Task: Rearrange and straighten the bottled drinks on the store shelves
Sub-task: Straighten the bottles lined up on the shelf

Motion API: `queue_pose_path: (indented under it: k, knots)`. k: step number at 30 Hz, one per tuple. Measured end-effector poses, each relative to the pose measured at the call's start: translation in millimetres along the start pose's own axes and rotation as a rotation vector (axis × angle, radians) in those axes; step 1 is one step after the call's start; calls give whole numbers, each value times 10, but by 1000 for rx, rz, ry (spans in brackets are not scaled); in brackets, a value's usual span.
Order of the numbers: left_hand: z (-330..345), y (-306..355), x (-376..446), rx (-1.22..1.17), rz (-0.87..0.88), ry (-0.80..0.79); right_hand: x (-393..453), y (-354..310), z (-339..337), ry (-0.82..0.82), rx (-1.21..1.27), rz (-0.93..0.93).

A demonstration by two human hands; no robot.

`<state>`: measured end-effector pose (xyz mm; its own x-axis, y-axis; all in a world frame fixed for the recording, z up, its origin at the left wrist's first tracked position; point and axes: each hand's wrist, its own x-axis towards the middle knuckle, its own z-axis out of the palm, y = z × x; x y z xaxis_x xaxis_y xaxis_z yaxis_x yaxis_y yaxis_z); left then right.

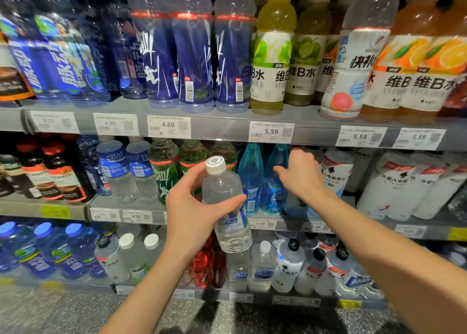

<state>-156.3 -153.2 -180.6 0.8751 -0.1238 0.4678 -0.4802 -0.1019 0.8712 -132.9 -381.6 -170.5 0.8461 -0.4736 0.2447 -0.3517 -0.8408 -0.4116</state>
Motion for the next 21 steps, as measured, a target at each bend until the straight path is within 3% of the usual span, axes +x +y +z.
queue_pose_path:
  k: [5, 9, 15, 21]
  knots:
    - [23, 156, 59, -116, -26, -59, -33, -8, -4, 9, 83, -15]
    - [118, 297, 112, -187, 8, -110, -199, 28, -53, 74, 330, -108]
    - [499, 633, 196, -200, 90, -200, -695, 363, -512, -195, 915, -186]
    - [1340, 962, 154, -230, 142, -351, -923, 1065, -999, -152, 979, -246]
